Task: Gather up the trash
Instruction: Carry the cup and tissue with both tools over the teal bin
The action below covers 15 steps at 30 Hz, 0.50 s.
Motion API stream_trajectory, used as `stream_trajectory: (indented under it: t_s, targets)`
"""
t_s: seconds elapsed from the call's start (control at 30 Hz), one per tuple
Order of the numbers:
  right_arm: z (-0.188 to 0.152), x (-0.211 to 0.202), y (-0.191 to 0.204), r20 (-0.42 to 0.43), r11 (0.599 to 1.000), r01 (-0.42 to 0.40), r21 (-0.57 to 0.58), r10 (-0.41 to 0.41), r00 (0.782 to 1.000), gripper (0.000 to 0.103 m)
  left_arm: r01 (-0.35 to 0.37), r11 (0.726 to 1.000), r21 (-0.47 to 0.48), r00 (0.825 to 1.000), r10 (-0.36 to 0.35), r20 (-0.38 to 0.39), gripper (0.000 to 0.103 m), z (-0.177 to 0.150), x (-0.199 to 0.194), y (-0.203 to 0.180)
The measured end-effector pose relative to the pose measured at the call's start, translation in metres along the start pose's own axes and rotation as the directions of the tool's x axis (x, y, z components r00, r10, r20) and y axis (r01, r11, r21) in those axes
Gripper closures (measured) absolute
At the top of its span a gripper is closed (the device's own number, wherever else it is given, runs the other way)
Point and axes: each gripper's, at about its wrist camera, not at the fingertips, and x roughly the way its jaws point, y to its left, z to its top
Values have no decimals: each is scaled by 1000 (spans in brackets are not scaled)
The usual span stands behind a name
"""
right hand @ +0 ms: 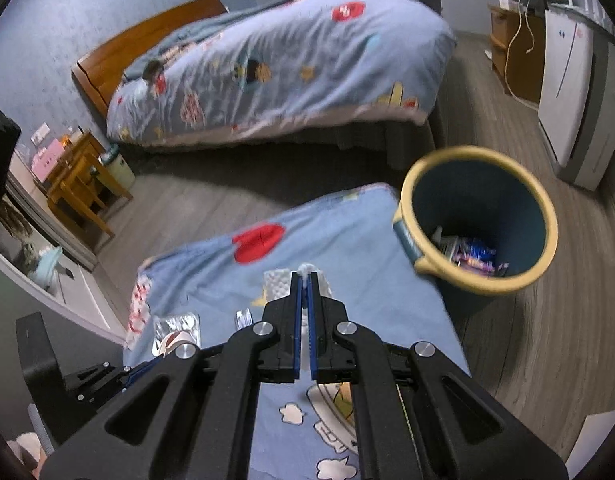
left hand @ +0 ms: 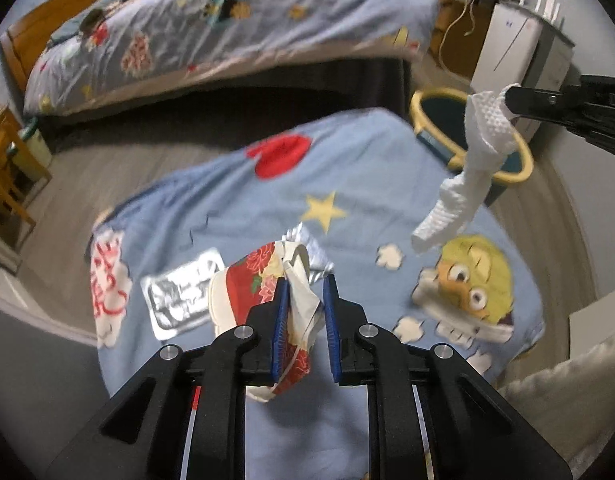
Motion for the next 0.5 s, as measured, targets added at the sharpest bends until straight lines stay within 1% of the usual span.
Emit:
stream_trajectory:
  t_s: [0.07, 0.2, 0.33, 0.43, 0.5]
  targets:
    - [12, -9, -5, 29, 1000, -18, 8, 18, 999, 101, -4, 1000, 22, 999, 3, 34, 85, 12, -9, -4]
    - [30, -20, -16, 63, 999, -37, 9, 36, 997, 101, 10, 1000, 22, 997, -12, 81, 85, 29, -21, -5]
    - [50, -28, -32, 103, 1000, -11, -2, 12, 995, 101, -12, 998, 69, 993, 3, 117, 85, 49, -26, -10]
    - [63, -28, -55, 127, 999, -6, 41, 1, 992, 101, -14, 995, 101, 992, 1, 130, 85, 66, -23, -17]
    - [68, -24, -70, 129, 997, -6, 72, -3, 992, 101, -14, 992, 123, 990, -3, 139, 85, 78, -20, -25]
